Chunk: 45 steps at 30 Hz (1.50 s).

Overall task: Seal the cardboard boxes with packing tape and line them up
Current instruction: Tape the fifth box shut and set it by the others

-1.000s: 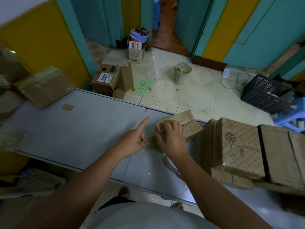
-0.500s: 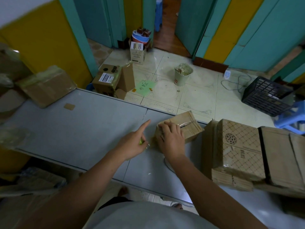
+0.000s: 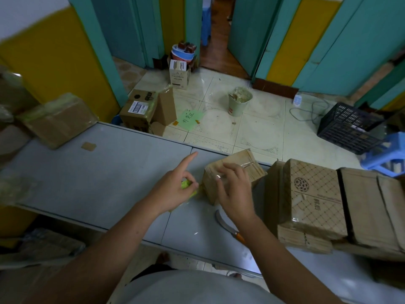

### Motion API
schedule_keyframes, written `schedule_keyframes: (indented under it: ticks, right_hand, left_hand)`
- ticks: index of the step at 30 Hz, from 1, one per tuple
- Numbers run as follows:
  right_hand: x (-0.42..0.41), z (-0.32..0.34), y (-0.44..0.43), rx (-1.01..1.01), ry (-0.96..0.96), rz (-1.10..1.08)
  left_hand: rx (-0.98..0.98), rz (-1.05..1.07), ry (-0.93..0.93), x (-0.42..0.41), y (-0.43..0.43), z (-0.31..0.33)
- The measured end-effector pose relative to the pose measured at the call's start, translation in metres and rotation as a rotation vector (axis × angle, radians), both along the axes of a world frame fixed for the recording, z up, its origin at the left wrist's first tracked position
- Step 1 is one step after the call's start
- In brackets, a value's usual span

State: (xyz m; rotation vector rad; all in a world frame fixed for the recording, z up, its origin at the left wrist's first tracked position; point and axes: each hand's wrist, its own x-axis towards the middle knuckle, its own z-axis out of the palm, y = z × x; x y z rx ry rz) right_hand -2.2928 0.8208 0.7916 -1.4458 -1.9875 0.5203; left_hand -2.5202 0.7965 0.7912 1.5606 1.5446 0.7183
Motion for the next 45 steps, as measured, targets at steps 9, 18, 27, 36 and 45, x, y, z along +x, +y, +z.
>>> schedule_keyframes:
  ticks: [9,18,27,36,45]
  right_hand:
    - [0.033,-0.012,-0.03,-0.45,0.537,-0.503]
    - [0.019,-0.013,-0.012,-0.601,0.659,-0.343]
    - [0.04,0.007,0.001,-0.521,0.516,-0.298]
    - [0.067,0.008,-0.008,-0.419,0.005,-0.362]
    - [0.076,0.004,-0.019,-0.172,-0.151,-0.168]
  left_hand:
    - [-0.296,-0.209,0.198,0.01,0.057,0.006]
    - [-0.341,-0.297,0.197,0.017,0.052,0.012]
    - [-0.29,-0.277,0.072,0.033,0.015,0.018]
    - [-0.33,-0.373,0.105,0.072,-0.006,0.005]
    - [-0.289,-0.361,0.136,0.075,0.002,0.001]
